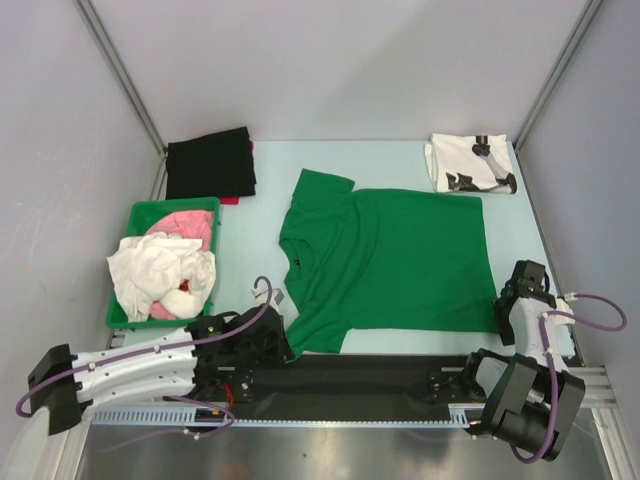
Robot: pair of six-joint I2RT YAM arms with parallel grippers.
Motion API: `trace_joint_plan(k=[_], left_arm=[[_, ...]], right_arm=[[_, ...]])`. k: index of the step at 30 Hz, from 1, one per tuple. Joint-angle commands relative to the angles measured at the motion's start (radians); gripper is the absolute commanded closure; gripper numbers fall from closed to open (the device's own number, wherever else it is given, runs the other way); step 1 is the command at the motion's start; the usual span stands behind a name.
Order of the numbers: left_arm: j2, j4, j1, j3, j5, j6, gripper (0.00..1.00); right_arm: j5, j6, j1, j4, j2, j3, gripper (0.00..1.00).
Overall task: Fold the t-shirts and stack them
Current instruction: Flatten the tshirt out, then fold the tshirt
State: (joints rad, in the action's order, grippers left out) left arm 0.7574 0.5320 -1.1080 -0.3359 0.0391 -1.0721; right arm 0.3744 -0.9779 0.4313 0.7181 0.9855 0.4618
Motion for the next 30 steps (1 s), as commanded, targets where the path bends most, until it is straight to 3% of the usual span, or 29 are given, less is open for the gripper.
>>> trace_joint_plan(k=[1,7,12,13,14,20,30], left_arm=[[0.013,-0.023,0.004,-0.038,-0.007,0.006,1.00],[0.010,-0.026,0.004,-0.031,-0.004,0.006,1.00],[0.010,-0.027,0.004,-0.029,-0.004,0.003,0.99],[0.005,-0.027,0.004,-0.032,-0.004,0.003,1.00],[0.000,-0.027,0.004,-0.035,-0.002,0.003,1.00],[-0.041,0.011,0.004,-0.080,0.001,0.001,1.00],[-0.102,0.100,0.004,-0.176,-0.022,-0.032,1.00]], right_arm=[[-0.032,0.024,0.004,-0.091,0.005,-0.041,0.34],[-0.063,0.045,0.006,-0.129,0.013,-0.057,0.49],[-0.087,0.059,0.006,-0.138,0.015,-0.055,0.80],[-0.095,0.073,0.007,-0.143,0.010,-0.057,0.94],[-0.101,0.077,0.007,-0.141,-0.002,-0.055,1.00],[-0.189,0.091,0.011,-0.015,-0.115,0.024,1.00],[-0.140,0.139,0.049,0.314,-0.341,0.316,1.00]])
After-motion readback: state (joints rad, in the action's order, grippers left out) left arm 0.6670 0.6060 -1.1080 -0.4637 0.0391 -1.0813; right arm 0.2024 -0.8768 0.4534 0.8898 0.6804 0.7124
